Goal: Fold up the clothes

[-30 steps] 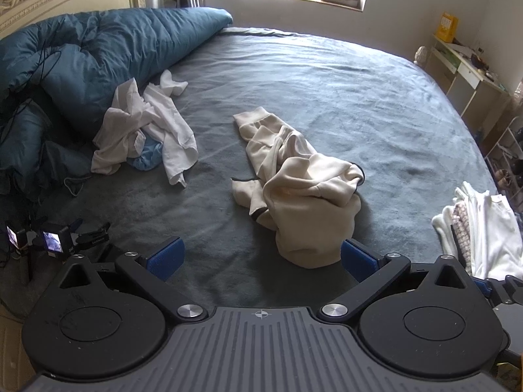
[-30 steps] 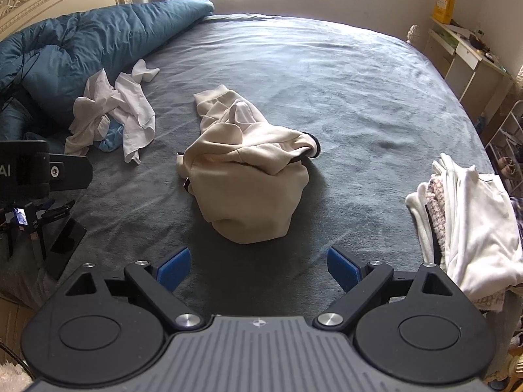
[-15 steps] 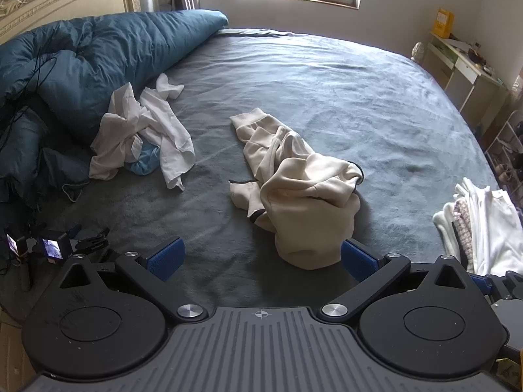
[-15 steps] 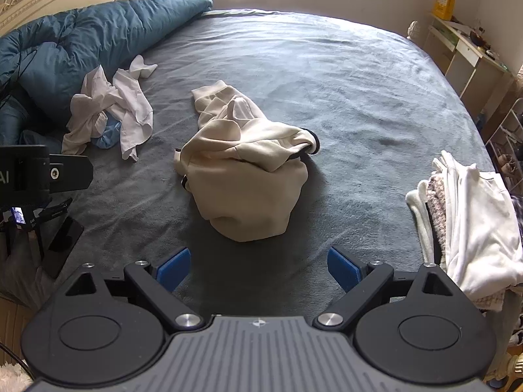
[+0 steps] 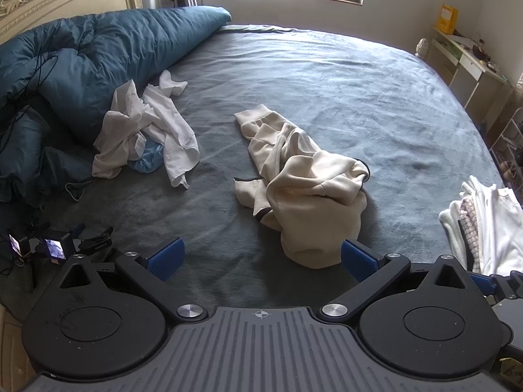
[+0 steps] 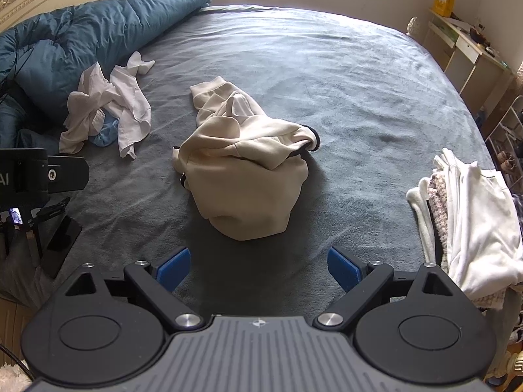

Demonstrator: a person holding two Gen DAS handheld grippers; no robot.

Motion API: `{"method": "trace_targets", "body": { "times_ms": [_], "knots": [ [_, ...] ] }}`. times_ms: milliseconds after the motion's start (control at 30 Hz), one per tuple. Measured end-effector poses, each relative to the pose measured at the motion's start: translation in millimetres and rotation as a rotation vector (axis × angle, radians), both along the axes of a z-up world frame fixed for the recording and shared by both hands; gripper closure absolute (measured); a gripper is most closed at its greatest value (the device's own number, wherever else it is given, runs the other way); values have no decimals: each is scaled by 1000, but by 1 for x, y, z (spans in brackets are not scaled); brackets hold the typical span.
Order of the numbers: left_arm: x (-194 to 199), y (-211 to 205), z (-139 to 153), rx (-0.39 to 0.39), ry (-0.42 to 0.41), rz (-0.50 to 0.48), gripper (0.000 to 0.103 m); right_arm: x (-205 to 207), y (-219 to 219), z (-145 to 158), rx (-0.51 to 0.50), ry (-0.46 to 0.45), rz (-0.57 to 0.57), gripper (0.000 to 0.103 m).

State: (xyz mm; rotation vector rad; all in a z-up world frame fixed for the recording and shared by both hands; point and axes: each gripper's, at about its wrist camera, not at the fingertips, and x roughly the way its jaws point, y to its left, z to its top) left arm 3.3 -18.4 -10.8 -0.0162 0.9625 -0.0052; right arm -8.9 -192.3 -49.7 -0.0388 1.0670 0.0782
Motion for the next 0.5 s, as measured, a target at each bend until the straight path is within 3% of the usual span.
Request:
{"method": "trace_targets", "body": {
  "times_ms": [500],
  "knots": [
    [10,7,-5,7,19,-21,0,7,7,-4,-11,15,-32,9]
  ]
}}
